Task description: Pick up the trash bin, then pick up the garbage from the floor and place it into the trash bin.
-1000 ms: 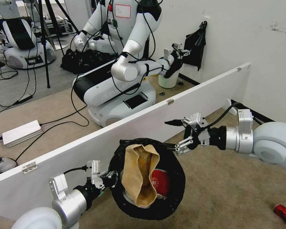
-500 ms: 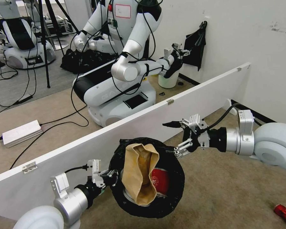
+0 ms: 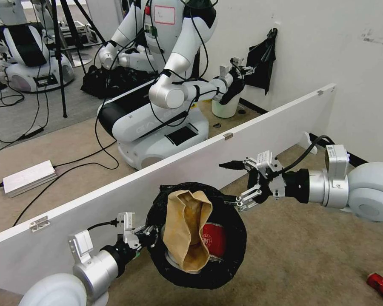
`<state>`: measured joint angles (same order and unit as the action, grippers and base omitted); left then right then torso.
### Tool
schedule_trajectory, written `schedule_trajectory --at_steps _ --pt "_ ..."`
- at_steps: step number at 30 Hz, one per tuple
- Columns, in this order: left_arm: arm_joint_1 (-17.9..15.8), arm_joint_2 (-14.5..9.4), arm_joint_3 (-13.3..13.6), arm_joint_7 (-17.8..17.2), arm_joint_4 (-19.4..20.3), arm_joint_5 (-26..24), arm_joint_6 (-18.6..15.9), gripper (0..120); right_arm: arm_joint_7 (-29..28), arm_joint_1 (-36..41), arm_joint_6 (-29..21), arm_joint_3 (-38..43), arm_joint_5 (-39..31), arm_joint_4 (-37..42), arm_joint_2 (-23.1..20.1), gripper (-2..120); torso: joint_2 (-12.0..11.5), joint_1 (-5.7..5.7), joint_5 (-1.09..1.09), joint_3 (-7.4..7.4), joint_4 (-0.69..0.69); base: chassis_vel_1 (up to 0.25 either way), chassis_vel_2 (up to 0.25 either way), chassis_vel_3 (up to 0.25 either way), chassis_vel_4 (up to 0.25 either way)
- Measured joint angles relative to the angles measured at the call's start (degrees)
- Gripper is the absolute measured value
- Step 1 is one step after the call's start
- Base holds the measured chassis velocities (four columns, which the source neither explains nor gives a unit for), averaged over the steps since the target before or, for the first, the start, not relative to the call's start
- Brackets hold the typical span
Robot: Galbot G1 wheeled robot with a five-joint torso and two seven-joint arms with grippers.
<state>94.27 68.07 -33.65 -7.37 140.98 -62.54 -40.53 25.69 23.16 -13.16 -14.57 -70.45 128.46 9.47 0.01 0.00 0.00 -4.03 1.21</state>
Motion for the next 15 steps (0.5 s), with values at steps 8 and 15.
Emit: schedule_trajectory --at_steps 8,15 --pt "0.1 0.0 -0.2 0.7 -0.2 0.3 0.1 0 -1.7 0.6 0.5 1.7 -1.2 0.1 -0.3 100 0.0 0.0 0.0 0.0 0.0 0.0 0.0 0.0 0.0" --pt "-0.4 -0.1 0.1 1.8 -0.7 1.1 0.3 0 -4.5 1.3 0.8 3.3 -2.0 0.4 -1.0 100 0.0 0.0 0.0 0.0 0.0 0.0 0.0 0.0 0.0"
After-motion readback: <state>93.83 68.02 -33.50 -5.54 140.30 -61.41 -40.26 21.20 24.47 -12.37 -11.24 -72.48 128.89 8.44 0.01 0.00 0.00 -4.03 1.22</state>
